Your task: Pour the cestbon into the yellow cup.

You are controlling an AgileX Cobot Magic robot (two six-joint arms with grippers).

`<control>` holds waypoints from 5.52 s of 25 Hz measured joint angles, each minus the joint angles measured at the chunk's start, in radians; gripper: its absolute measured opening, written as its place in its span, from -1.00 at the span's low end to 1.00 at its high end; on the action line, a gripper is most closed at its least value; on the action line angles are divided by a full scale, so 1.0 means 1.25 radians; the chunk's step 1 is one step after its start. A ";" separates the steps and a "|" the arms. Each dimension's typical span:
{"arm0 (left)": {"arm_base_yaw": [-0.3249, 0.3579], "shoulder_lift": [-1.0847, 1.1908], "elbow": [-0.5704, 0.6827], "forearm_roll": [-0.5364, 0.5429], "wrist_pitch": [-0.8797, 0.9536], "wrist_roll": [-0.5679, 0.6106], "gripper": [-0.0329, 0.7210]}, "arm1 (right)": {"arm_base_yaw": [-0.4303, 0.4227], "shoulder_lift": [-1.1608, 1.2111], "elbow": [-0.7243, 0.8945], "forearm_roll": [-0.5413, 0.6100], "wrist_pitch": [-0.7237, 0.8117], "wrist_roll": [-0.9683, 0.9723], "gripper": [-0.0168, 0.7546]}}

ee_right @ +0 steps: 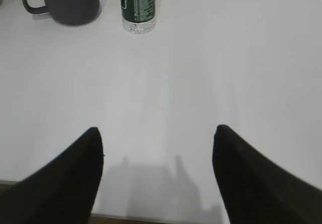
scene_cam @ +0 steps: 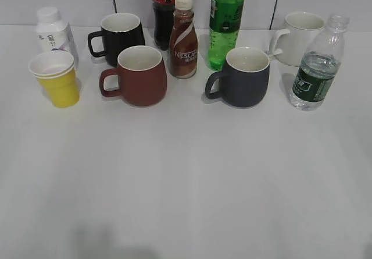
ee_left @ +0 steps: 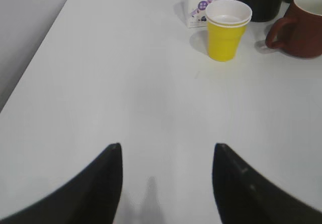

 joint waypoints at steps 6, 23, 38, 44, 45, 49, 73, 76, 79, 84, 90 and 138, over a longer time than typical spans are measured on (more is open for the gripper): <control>-0.009 0.003 -0.002 -0.008 -0.001 0.000 0.23 | 0.000 0.007 -0.004 0.015 -0.004 0.000 0.37; -0.038 0.403 0.128 -0.075 -0.782 0.000 0.21 | 0.045 0.408 -0.014 0.063 -0.539 -0.010 0.29; -0.123 1.094 0.173 -0.071 -1.392 0.000 0.21 | 0.095 0.880 -0.009 0.068 -1.043 -0.064 0.29; -0.132 1.262 0.173 -0.070 -1.576 0.000 0.41 | 0.095 0.973 -0.009 0.067 -1.159 -0.045 0.29; -0.132 1.290 0.173 -0.070 -1.609 0.000 0.48 | 0.095 0.985 -0.009 0.067 -1.176 -0.042 0.29; -0.132 1.385 0.173 -0.068 -1.762 0.000 0.69 | 0.095 1.024 -0.009 0.067 -1.230 -0.039 0.29; -0.130 1.640 0.017 -0.038 -1.822 0.042 0.74 | 0.096 1.076 -0.009 0.067 -1.274 -0.014 0.29; -0.130 1.645 0.001 -0.041 -1.822 0.042 0.74 | 0.096 1.084 -0.008 0.067 -1.274 -0.014 0.29; -0.130 1.645 -0.009 -0.044 -1.822 0.042 0.74 | 0.096 1.085 -0.007 0.067 -1.274 -0.013 0.29; -0.130 1.646 -0.037 -0.044 -1.821 0.042 0.74 | 0.096 1.085 -0.007 0.067 -1.274 -0.012 0.29; -0.130 1.676 -0.076 -0.044 -1.821 0.042 0.73 | 0.096 1.085 -0.007 0.067 -1.274 -0.012 0.28; -0.130 1.459 0.130 0.246 -1.819 -0.050 0.26 | 0.096 1.411 -0.007 0.020 -1.514 0.012 0.75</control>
